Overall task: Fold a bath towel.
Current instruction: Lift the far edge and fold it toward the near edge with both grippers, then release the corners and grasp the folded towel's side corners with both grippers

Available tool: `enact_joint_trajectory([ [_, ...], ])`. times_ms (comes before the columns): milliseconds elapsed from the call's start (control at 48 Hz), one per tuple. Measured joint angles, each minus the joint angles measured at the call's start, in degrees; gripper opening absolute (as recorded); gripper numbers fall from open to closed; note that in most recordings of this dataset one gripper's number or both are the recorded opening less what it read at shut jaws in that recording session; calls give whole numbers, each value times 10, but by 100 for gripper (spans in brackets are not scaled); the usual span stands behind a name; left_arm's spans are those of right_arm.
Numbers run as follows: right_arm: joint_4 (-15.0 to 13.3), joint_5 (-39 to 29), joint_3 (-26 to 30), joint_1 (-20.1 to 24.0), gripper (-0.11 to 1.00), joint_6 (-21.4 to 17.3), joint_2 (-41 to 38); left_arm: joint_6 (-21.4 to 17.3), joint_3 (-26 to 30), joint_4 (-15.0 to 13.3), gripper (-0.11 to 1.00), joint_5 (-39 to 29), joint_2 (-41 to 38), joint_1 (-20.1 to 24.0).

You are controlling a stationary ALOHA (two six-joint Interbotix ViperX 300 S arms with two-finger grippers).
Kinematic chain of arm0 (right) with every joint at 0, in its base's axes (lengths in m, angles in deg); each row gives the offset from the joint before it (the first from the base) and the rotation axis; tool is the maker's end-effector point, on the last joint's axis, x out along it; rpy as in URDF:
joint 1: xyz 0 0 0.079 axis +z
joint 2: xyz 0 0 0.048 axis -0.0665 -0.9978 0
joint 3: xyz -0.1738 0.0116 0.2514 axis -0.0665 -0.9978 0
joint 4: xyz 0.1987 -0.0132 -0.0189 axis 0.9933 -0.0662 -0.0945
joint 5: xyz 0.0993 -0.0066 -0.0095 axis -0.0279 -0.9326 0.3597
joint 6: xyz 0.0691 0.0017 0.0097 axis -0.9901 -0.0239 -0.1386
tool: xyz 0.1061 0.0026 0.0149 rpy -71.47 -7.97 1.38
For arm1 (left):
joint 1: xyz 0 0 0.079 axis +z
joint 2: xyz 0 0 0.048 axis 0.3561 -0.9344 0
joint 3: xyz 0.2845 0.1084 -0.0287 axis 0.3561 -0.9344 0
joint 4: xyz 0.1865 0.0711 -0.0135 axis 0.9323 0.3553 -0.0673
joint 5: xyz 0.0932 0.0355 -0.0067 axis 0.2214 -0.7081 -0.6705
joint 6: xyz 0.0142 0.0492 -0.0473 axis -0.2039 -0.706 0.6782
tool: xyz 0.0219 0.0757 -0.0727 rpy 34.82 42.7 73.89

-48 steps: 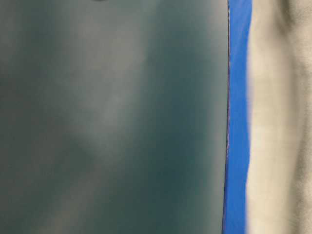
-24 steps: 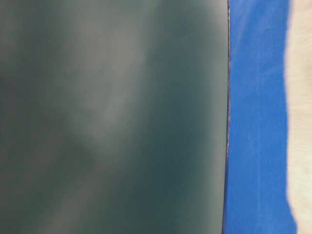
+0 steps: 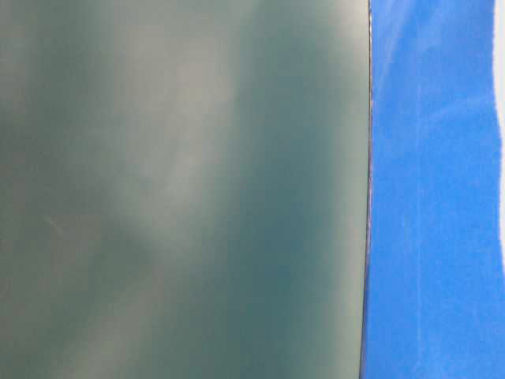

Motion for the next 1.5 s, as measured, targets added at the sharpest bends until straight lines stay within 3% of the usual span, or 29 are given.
enact_joint_trajectory([
  [229, -2, 0, 24, 9, 4, -7, -31, 2, 18, 0, 3, 0, -25, -18],
  [479, -23, -2, 20, -4, 4, -8, -33, 3, -14, 5, 5, 2, -28, -11],
  [604, -24, -3, 18, -6, 8, -9, -33, 3, -16, 5, 34, -2, -28, -1],
  [709, -24, -7, 18, -7, 39, -9, -33, 2, -15, 5, 66, -7, -28, 5],
  [792, -28, -25, 19, -9, 61, -9, -25, -8, -11, 5, 83, -26, -24, 12],
  [855, -40, -50, 20, -11, 66, -9, -9, -18, -7, 6, 81, -54, -11, 23],
  [959, -76, -114, 21, -23, 58, -8, 38, -40, 0, 17, 76, -113, 25, 46],
  [1167, -140, -252, -17, -86, 59, 0, 145, -76, -11, 86, 77, -199, 120, 88],
  [1292, -149, -282, -78, -158, 59, 35, 211, -80, -61, 127, 77, -223, 171, 145],
  [1501, -134, -243, -163, -250, 59, 126, 297, -86, -136, 137, 77, -218, 235, 238],
])
